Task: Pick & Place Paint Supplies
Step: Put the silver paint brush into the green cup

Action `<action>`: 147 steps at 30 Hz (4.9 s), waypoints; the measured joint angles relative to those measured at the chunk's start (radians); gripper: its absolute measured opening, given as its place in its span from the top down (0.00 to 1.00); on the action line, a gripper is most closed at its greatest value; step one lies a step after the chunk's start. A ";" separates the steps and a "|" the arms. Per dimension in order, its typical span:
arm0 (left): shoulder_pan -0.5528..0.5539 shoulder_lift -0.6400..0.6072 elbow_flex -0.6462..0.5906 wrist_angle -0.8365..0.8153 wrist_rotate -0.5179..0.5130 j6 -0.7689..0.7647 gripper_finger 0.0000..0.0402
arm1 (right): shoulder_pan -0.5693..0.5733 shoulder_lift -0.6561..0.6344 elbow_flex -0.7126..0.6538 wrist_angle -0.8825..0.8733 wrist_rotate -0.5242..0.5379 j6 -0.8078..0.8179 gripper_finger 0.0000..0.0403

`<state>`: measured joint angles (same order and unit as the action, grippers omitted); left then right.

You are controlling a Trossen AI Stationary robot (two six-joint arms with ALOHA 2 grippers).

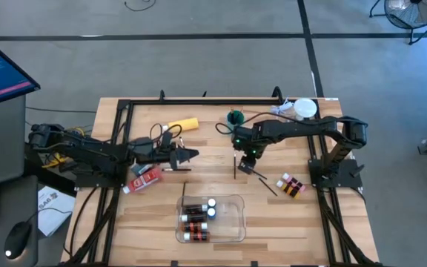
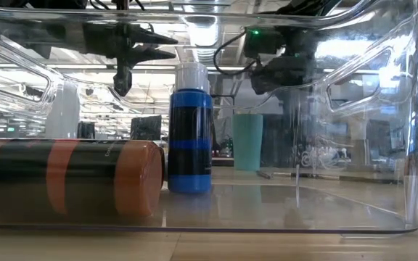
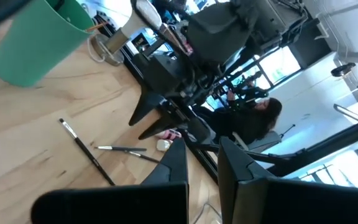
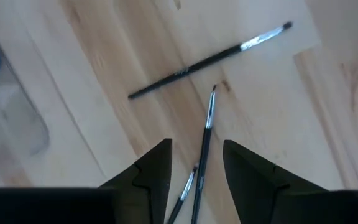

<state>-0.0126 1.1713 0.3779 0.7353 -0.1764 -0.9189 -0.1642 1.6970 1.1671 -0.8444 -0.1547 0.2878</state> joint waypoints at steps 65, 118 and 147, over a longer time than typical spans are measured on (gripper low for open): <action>0.141 -0.033 0.000 0.041 0.413 -0.246 1.00 | 0.066 -0.031 0.083 -0.023 0.152 0.078 0.67; 0.071 -0.034 0.000 0.075 0.428 -0.239 1.00 | 0.036 0.173 0.039 0.143 0.182 0.045 0.62; 0.062 -0.034 0.000 0.076 0.465 -0.232 1.00 | 0.048 0.173 0.039 0.057 0.207 0.029 0.63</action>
<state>0.0494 1.1374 0.3779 0.8116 0.2881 -1.1512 -0.1161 1.8698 1.2064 -0.7877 0.0525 0.3164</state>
